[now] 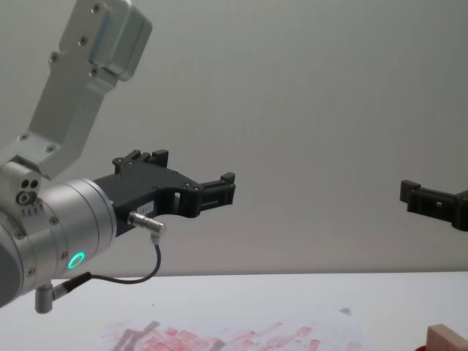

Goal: Use the one hand to pick up the stamp and affix it onto the A4 paper.

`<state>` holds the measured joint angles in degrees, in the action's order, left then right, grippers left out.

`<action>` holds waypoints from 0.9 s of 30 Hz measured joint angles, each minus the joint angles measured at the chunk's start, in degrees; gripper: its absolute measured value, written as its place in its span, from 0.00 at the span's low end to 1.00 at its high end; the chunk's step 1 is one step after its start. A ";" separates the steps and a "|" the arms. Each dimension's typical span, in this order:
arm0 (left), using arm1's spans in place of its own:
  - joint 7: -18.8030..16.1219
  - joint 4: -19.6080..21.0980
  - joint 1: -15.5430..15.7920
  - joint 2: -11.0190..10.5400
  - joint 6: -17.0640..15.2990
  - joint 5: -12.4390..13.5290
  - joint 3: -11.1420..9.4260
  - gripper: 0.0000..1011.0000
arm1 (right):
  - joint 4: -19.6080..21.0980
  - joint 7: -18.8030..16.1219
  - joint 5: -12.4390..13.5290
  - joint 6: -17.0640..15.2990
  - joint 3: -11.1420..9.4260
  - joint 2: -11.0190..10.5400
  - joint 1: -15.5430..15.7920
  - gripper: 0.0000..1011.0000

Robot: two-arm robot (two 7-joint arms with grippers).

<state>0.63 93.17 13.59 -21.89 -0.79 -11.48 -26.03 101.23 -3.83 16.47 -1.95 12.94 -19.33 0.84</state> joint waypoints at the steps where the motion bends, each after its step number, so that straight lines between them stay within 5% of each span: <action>1: 0.00 0.00 0.00 0.00 0.00 0.00 0.00 0.99 | 0.00 0.00 0.00 0.00 0.00 0.00 0.00 0.99; 27: 0.00 0.00 0.00 0.00 0.00 0.00 0.00 0.99 | 0.00 0.00 0.00 0.00 0.00 0.00 0.00 0.99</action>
<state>0.63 93.17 13.59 -21.89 -0.79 -11.48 -26.02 101.23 -3.83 16.47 -1.95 12.94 -19.34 0.84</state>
